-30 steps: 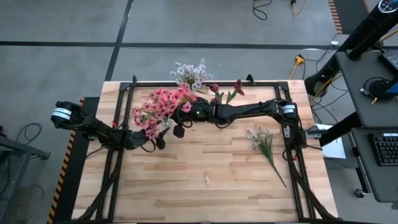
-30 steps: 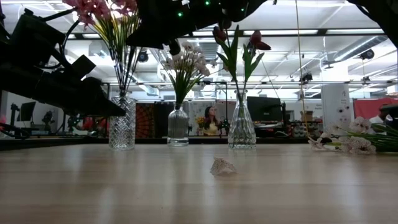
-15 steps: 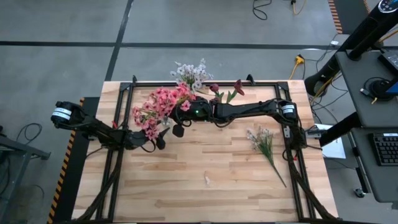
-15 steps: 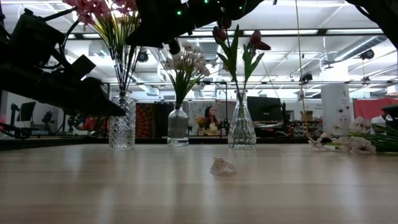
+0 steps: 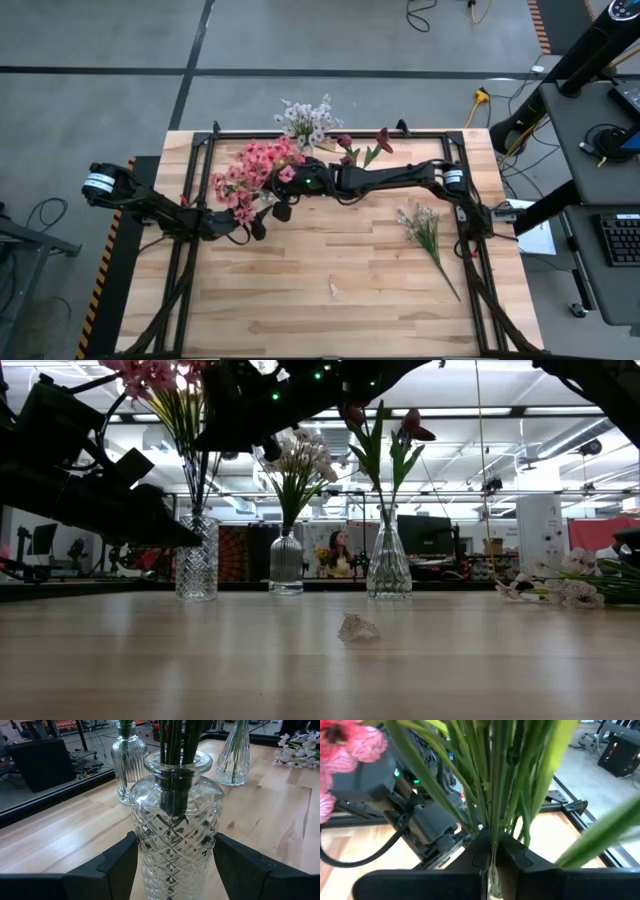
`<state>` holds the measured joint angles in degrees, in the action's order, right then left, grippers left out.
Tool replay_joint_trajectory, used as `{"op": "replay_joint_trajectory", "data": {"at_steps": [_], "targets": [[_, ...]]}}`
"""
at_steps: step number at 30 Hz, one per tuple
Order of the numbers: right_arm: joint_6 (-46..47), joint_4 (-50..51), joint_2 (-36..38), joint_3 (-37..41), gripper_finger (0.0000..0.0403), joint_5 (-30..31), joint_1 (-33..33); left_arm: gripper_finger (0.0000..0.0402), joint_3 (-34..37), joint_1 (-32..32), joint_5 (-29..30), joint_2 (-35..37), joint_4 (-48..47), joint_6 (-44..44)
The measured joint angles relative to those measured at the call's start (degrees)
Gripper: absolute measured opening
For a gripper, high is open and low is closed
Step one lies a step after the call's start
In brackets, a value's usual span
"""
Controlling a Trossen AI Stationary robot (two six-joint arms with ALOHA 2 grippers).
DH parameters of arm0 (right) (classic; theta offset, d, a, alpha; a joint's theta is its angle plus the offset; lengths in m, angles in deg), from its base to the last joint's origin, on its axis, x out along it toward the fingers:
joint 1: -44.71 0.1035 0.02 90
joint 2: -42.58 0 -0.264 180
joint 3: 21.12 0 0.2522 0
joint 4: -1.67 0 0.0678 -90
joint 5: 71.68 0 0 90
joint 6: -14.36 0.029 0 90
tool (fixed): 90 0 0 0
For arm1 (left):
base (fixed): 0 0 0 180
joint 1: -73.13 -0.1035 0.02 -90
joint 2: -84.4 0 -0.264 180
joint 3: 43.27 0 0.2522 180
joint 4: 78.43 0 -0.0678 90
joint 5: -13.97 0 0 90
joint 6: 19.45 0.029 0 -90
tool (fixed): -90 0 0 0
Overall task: Sort flowers into vase by color
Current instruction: Put the pink flower into the bottom left transparent vase
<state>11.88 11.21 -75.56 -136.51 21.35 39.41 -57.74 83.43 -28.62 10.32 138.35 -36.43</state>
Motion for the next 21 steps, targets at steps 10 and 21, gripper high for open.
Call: {"op": "replay_joint_trajectory", "data": {"at_steps": [10, 21], "targets": [[0.1, 5.0, -4.7, -6.2, 0.0013, 0.0, 0.0, 0.0223, 0.0, 0.0, 0.0, 0.0, 0.0, 0.5], [-0.1, 7.0, -5.8, -7.4, 0.0013, 0.2, 0.0, 0.0223, 0.0, 0.0, 0.0, 0.0, 0.0, 0.6]]}}
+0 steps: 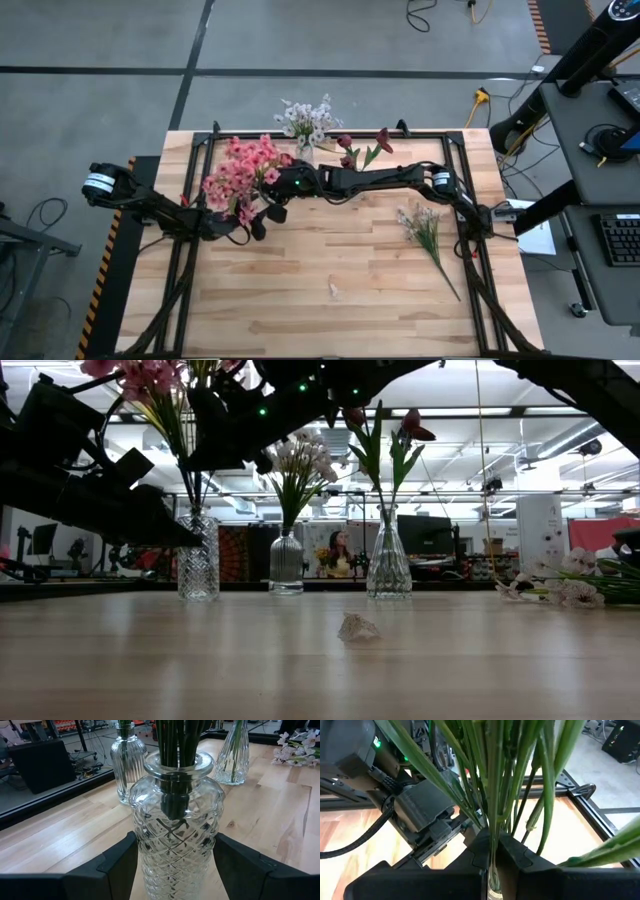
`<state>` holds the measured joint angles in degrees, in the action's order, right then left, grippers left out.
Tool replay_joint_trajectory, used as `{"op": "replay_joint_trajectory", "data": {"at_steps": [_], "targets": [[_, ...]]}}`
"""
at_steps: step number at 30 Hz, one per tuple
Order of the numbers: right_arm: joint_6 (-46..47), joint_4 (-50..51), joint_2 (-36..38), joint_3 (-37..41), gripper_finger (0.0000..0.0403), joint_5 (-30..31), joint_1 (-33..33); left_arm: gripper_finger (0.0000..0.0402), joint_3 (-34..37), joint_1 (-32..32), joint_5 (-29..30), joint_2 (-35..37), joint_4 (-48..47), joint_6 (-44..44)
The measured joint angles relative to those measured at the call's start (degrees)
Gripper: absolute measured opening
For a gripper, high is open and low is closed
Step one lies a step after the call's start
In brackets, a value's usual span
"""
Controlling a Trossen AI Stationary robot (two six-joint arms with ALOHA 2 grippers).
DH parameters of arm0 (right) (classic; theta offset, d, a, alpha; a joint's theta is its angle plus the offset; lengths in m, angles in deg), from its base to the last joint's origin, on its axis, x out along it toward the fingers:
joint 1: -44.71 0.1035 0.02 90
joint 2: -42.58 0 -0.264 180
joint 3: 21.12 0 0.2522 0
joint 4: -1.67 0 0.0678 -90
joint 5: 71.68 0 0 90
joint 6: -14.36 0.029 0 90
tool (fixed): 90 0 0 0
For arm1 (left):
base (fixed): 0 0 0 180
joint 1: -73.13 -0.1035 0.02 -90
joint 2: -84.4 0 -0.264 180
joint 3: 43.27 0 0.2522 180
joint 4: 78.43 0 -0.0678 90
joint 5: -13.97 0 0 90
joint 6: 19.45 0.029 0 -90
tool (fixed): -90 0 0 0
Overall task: Sort flowers into vase by color
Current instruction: Put the pink flower into the bottom left transparent vase
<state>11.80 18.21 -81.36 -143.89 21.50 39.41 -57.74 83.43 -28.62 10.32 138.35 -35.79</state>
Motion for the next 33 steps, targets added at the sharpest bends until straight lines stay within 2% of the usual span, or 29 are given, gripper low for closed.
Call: {"op": "replay_joint_trajectory", "data": {"at_steps": [14, 33], "targets": [[-5.9, -2.2, 0.0, 2.4, 0.0013, 3.0, 1.0, 0.0223, 0.0, 0.0, 0.0, 0.0, 0.0, 0.0], [-6.5, -2.8, 0.4, 3.4, 0.0013, 2.9, 1.0, 0.0223, 0.0, 0.0, 0.0, 0.0, 0.0, 0.0]]}}
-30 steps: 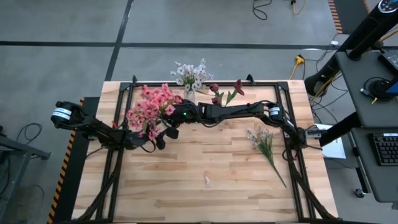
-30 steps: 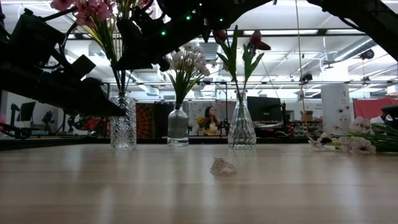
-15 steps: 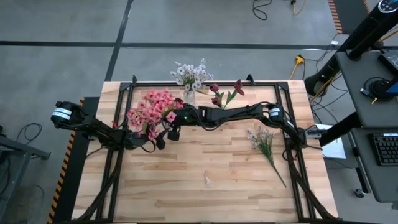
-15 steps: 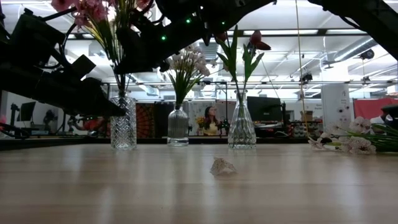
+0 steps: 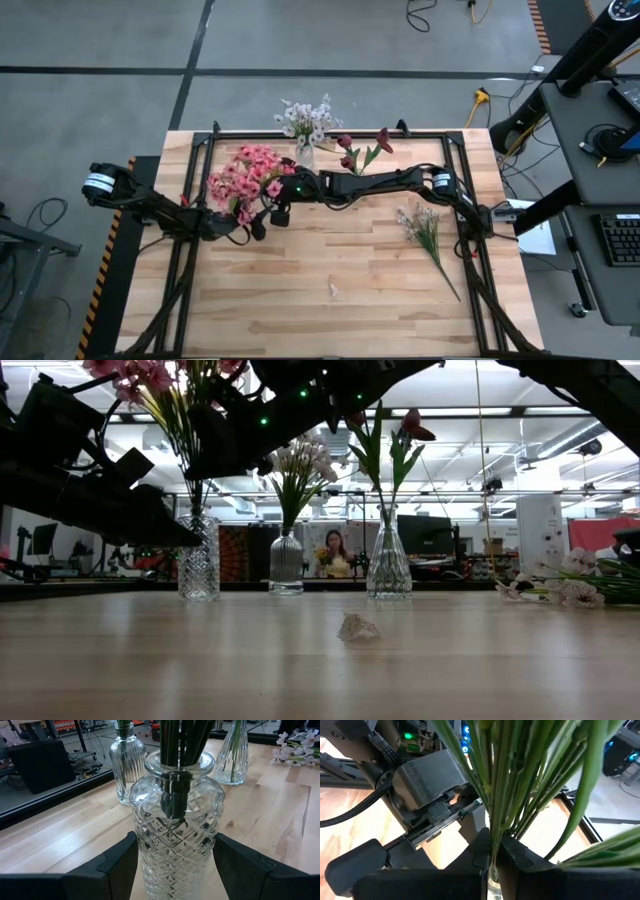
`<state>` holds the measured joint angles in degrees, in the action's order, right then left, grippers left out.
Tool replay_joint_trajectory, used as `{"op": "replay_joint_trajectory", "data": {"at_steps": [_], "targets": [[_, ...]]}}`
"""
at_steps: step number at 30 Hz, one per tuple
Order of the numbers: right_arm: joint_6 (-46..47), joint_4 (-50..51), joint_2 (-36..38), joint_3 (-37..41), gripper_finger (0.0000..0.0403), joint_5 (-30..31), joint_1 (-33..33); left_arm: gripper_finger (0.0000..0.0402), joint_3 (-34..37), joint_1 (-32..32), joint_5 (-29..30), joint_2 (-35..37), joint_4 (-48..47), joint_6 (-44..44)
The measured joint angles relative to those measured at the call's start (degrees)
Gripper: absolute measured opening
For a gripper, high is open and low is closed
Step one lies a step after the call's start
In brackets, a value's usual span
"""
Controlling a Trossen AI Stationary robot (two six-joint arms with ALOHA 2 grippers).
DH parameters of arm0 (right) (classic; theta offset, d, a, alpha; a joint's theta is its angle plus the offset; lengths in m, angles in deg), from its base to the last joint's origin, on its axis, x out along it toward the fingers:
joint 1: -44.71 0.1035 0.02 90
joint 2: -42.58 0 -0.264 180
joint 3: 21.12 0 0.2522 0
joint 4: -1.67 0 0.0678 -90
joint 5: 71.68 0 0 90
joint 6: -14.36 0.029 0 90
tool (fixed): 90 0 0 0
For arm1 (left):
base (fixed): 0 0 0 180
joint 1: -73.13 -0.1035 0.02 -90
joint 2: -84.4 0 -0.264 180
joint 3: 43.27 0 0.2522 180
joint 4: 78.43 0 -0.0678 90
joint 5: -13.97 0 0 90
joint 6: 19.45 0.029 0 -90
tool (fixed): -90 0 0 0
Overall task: Sort flowers into vase by color
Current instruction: Put the pink flower into the bottom left transparent vase
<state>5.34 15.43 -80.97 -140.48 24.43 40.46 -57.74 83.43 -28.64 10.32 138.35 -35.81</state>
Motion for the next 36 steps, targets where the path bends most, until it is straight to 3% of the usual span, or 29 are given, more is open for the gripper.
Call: {"op": "replay_joint_trajectory", "data": {"at_steps": [5, 14, 20, 27, 36], "targets": [[-1.0, 1.0, 0.4, 0.0, 0.0025, 0.0, 0.3, 0.0223, 0.0, 0.0, -0.1, 0.0, 0.0, 0.0], [0.2, 2.6, 2.0, 0.0, 0.0116, -0.1, 0.7, 0.0223, 0.0, 0.0, 0.1, 0.0, 0.0, 0.0], [0.9, 4.8, 3.0, 0.0, 0.0154, -0.1, 1.0, 0.0223, 0.0, 0.0, 0.1, 0.0, 0.0, 0.0], [1.1, 7.2, 4.9, 0.0, 0.0164, -0.1, 1.7, 0.0223, 0.0, 0.0, 0.2, 0.0, 0.0, 0.0], [0.6, 5.3, 6.4, 0.0, 0.0146, 0.1, 2.0, 0.0223, 0.0, 0.0, 0.2, 0.0, -0.1, 0.0]]}}
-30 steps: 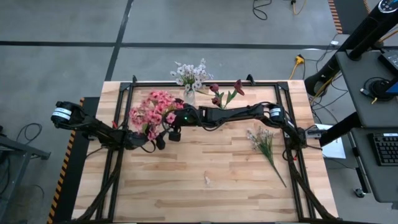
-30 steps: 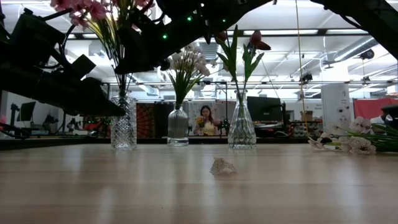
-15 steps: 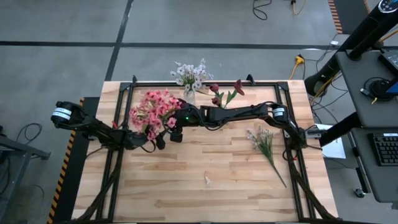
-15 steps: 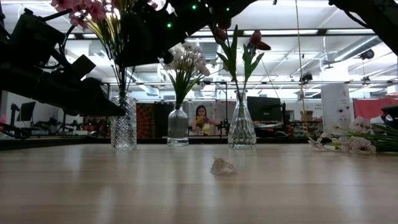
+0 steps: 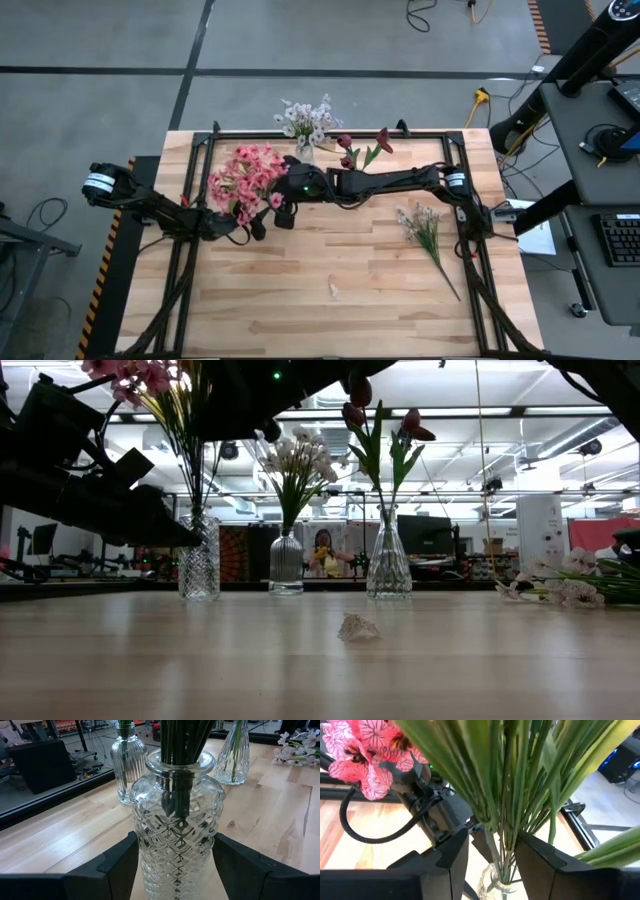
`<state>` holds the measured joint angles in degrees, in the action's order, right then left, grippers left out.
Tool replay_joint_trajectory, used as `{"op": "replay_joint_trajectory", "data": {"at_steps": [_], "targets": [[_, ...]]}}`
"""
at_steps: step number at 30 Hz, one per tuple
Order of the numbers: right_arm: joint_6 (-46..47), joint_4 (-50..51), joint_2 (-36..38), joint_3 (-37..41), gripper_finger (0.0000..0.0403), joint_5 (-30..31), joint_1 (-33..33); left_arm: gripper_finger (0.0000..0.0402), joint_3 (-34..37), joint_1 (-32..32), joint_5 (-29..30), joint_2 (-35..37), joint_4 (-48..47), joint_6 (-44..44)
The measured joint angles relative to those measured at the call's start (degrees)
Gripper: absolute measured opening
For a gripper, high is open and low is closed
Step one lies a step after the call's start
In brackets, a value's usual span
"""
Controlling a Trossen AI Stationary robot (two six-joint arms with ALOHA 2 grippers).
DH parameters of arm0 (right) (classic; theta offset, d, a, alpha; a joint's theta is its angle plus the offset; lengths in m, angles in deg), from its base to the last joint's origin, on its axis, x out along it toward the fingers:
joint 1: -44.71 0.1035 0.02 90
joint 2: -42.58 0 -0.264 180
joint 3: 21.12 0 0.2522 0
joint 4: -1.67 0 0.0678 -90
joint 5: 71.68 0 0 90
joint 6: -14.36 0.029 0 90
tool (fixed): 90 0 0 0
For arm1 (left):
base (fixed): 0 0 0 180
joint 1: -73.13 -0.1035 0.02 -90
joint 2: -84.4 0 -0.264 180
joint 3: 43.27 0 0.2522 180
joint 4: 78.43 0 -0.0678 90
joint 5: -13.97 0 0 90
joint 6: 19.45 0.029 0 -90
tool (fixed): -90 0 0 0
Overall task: Sort flowers into vase by color
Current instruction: Put the pink flower into the bottom left transparent vase
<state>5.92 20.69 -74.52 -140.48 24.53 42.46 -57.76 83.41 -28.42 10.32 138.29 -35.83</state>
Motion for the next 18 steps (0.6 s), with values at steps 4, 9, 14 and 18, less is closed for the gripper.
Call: {"op": "replay_joint_trajectory", "data": {"at_steps": [4, 9, 14, 18], "targets": [[-0.1, -0.7, 0.0, 0.0, 0.0127, 0.0, 0.0, 0.0223, 0.0, 0.0, 0.0, 0.0, 0.0, 0.0], [-0.2, -1.0, 0.0, 0.0, 0.0075, 0.0, 0.0, 0.0223, 0.0, 0.0, 0.0, 0.0, 0.0, 0.0], [-0.6, -1.0, 0.0, 0.0, 0.0016, 0.0, 0.0, 0.0223, 0.0, 0.0, 0.0, 0.0, 0.0, 0.0], [-0.2, -0.9, 0.0, 0.0, 0.0014, 0.0, 0.0, 0.0223, 0.0, 0.0, 0.0, 0.0, 0.0, 0.0]]}}
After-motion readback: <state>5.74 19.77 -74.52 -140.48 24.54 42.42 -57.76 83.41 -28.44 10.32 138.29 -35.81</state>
